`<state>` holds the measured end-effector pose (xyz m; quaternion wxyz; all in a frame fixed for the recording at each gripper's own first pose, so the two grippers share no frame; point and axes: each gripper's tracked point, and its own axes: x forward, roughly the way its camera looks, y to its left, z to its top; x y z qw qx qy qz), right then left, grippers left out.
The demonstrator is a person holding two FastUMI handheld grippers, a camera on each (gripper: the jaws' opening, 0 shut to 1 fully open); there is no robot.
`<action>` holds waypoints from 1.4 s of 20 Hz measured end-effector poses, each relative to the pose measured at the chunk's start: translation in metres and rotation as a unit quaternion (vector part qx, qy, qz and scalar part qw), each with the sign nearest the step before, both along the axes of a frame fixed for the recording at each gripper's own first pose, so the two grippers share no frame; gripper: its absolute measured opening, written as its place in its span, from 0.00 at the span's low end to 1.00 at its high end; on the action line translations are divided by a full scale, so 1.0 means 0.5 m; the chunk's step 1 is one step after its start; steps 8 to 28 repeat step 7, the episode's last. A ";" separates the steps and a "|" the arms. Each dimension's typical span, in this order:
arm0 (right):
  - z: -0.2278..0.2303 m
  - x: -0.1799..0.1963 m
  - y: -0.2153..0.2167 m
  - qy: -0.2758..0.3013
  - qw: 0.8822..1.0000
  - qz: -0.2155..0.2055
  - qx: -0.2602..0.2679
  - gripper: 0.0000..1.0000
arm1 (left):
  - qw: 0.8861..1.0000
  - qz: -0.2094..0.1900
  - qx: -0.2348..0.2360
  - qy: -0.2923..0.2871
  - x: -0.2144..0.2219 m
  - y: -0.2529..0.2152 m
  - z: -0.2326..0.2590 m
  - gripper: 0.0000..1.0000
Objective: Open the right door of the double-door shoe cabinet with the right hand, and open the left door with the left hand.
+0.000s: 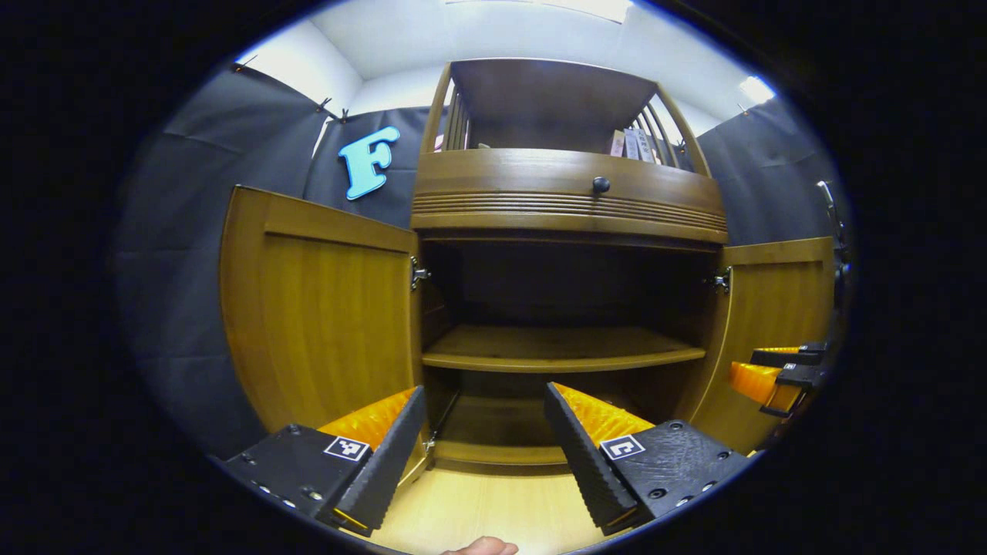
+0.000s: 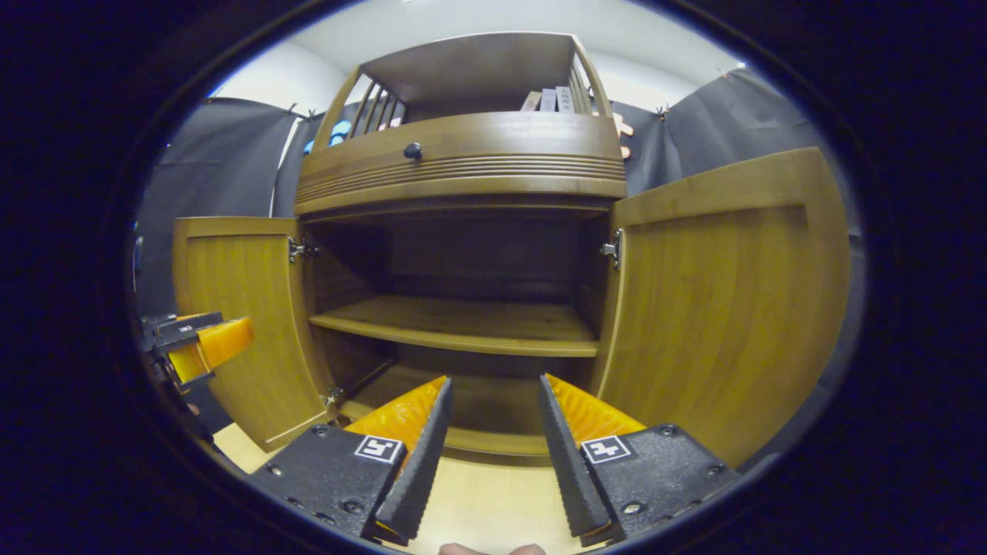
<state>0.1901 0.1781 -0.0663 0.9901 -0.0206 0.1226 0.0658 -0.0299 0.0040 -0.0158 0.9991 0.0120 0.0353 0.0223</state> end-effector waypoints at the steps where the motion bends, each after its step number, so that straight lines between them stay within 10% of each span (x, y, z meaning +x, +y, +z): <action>1: 0.002 0.000 -0.002 -0.003 1.000 -0.003 0.000 0.71 | 1.000 -0.008 0.002 0.000 0.005 -0.013 0.003 0.94; 28: 0.024 -0.005 0.007 -0.020 1.000 0.015 0.007 0.77 | 0.999 -0.044 0.025 -0.009 0.017 -0.062 0.021 0.94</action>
